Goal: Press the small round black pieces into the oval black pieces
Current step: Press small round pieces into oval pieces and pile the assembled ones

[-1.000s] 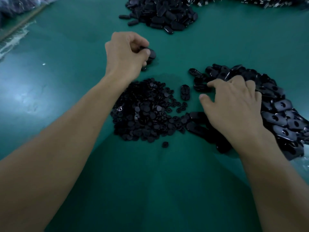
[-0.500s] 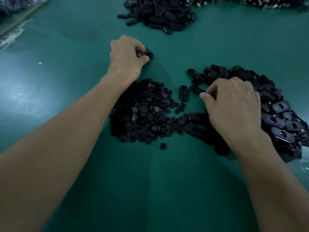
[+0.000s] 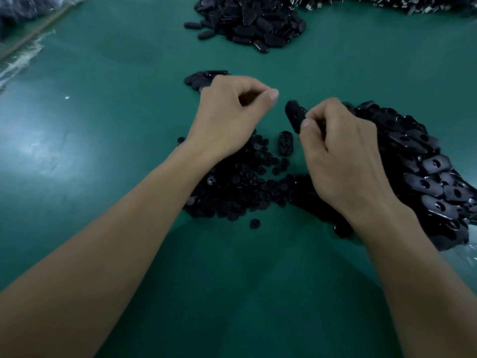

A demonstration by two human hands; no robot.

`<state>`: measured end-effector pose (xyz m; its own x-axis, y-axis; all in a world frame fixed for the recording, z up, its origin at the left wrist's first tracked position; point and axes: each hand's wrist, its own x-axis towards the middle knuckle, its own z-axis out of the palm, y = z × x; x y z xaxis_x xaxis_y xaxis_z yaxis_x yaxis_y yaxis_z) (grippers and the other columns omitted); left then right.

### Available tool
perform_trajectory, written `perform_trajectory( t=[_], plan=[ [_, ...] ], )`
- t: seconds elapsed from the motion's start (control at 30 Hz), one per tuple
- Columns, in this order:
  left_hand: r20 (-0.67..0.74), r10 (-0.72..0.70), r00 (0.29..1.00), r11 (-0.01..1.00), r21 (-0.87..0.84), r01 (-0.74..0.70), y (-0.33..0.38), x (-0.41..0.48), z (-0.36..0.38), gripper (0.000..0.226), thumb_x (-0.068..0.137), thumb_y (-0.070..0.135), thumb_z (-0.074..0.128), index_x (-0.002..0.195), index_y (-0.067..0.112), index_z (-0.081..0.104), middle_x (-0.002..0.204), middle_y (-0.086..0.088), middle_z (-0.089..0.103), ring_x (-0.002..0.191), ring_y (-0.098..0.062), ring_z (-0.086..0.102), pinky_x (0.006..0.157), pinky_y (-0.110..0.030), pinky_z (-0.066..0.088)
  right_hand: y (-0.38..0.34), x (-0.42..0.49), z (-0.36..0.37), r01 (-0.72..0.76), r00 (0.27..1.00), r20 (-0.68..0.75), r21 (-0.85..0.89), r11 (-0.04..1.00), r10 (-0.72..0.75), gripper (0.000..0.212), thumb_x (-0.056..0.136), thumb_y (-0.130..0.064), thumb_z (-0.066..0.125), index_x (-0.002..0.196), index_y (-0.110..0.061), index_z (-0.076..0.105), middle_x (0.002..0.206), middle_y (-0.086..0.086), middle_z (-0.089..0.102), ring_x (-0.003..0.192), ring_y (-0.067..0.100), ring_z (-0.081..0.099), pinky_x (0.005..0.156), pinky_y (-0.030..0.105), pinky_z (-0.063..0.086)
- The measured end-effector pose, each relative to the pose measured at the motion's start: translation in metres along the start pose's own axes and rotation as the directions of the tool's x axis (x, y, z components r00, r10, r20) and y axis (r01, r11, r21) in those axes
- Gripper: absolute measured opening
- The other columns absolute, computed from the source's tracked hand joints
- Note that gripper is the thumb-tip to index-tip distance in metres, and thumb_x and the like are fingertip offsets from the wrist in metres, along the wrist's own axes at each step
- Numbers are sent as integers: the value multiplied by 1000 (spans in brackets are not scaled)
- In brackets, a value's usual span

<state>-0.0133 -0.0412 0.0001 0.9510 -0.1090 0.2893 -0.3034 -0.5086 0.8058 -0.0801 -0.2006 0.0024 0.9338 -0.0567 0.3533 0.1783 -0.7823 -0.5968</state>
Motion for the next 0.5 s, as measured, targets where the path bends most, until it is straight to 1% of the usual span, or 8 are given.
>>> perform_trajectory(
  t=[0.03, 0.07, 0.13, 0.17, 0.23, 0.33, 0.43, 0.5],
  plan=[
    [26, 20, 999, 999, -26, -19, 2, -5, 1, 16, 97, 29, 66, 82, 31, 72, 76, 11, 73, 67, 2, 59, 65, -20, 49, -1, 0, 2, 23, 1000, 14, 19, 1000, -23, 18, 103, -24, 43, 88, -16, 49, 72, -9, 52, 76, 3, 51, 59, 13, 38],
    [44, 41, 998, 999, -34, -39, 4, -9, 0, 18, 98, 28, 65, 82, 33, 71, 74, 12, 72, 66, 3, 58, 63, -20, 47, -1, 0, 3, 41, 999, 21, 43, 998, -42, 17, 104, -23, 42, 89, -16, 48, 74, -8, 53, 79, 4, 51, 60, 13, 38],
    [52, 83, 995, 996, -22, -82, 9, -13, -3, 18, 97, 25, 65, 83, 35, 70, 71, 20, 68, 65, 6, 59, 64, -11, 43, 0, 0, 4, 63, 998, 13, 111, 992, -64, 17, 105, -20, 41, 90, -14, 48, 77, -3, 58, 80, 10, 52, 60, 14, 37],
    [52, 97, 994, 995, -30, -95, 11, -14, -5, 15, 97, 24, 66, 86, 33, 72, 73, 21, 68, 68, 6, 61, 66, -9, 44, 0, 0, 4, 64, 998, 6, 156, 986, -65, 17, 105, -18, 41, 91, -12, 48, 79, 0, 59, 79, 14, 54, 60, 16, 38],
    [60, 105, 993, 992, -81, -100, 14, -14, -8, 7, 95, 27, 68, 97, 28, 74, 82, 17, 72, 75, 2, 66, 71, -12, 48, 0, 1, 3, 60, 998, -3, 250, 966, -61, 17, 105, -17, 41, 92, -11, 49, 79, 2, 60, 78, 19, 56, 61, 25, 42],
    [87, 108, 990, 981, -169, -93, 16, -17, -9, 13, 91, 29, 73, 104, 26, 72, 82, 8, 74, 74, -4, 66, 71, -15, 48, -1, 0, 3, 68, 997, 10, 323, 944, -75, 17, 104, -19, 40, 92, -12, 50, 78, 1, 59, 74, 20, 55, 63, 32, 43],
    [91, 109, 990, 965, -249, -83, 16, -22, -11, 7, 91, 24, 75, 92, 25, 68, 75, -7, 71, 62, -15, 55, 60, -25, 46, -2, 1, 6, 64, 997, 20, 357, 932, -76, 16, 103, -23, 42, 89, -24, 50, 76, -5, 59, 70, 16, 56, 60, 30, 44],
    [78, 84, 993, 957, -285, -58, 15, -24, -14, 10, 90, 22, 76, 86, 22, 67, 69, -5, 68, 58, -15, 54, 56, -30, 47, -3, 3, 6, 38, 999, 3, 422, 906, -44, 17, 102, -25, 45, 88, -33, 52, 75, -10, 62, 66, 6, 58, 57, 20, 42]
  ],
)
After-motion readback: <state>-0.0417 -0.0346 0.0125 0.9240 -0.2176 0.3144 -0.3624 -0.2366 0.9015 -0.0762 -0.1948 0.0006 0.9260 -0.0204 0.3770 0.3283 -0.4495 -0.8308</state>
